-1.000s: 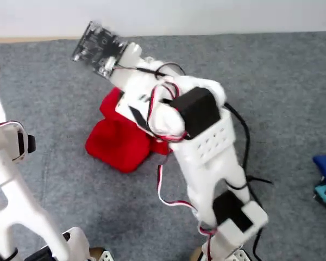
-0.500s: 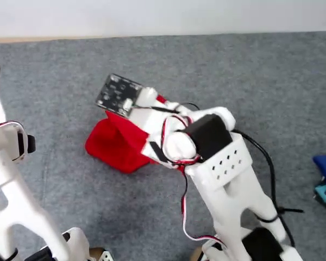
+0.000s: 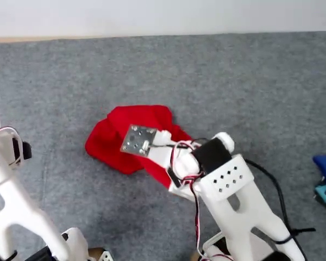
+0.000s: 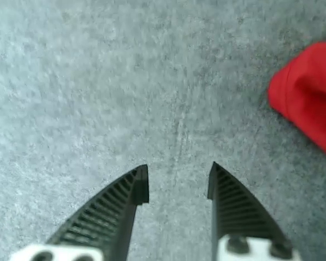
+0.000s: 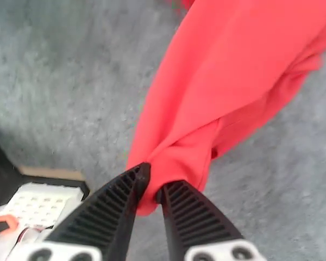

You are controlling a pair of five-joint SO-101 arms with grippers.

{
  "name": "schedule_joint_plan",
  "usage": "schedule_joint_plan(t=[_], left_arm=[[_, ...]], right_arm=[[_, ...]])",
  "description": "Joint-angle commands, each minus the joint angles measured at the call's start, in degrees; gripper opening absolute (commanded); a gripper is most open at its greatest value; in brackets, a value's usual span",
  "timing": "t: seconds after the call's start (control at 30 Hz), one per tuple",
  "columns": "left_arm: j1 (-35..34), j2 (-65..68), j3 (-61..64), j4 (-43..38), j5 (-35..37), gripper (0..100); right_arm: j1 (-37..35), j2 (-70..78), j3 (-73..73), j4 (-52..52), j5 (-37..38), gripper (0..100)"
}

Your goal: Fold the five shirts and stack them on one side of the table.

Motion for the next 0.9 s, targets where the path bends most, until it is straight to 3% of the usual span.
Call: schedule_joint_plan(t=[0.0,0.17,0.37,0.6,0.87], left_arm=[[-0.4,-1.6,0.1,1.3,0.4,19],[0.0,-4.3,0.8,1.2,0.4,19],[0.0,-5.6,0.8,1.0,0.4,19],[0.0,-5.6,0.8,0.9,0.4,19],[0.0,-5.5,0.9,0.8,0.4,19]], right_arm=[[0.4,-2.6,2.7,-0.5,1.0,0.9],[0.5,-3.2,2.7,2.7,0.6,7.8],[1.7,-2.8,-3.9,3.1,-9.4,19.9],[2.7,-2.6,-9.8,2.5,-14.6,20.6],[5.4,-2.5,4.2,-0.4,-22.9,20.6]])
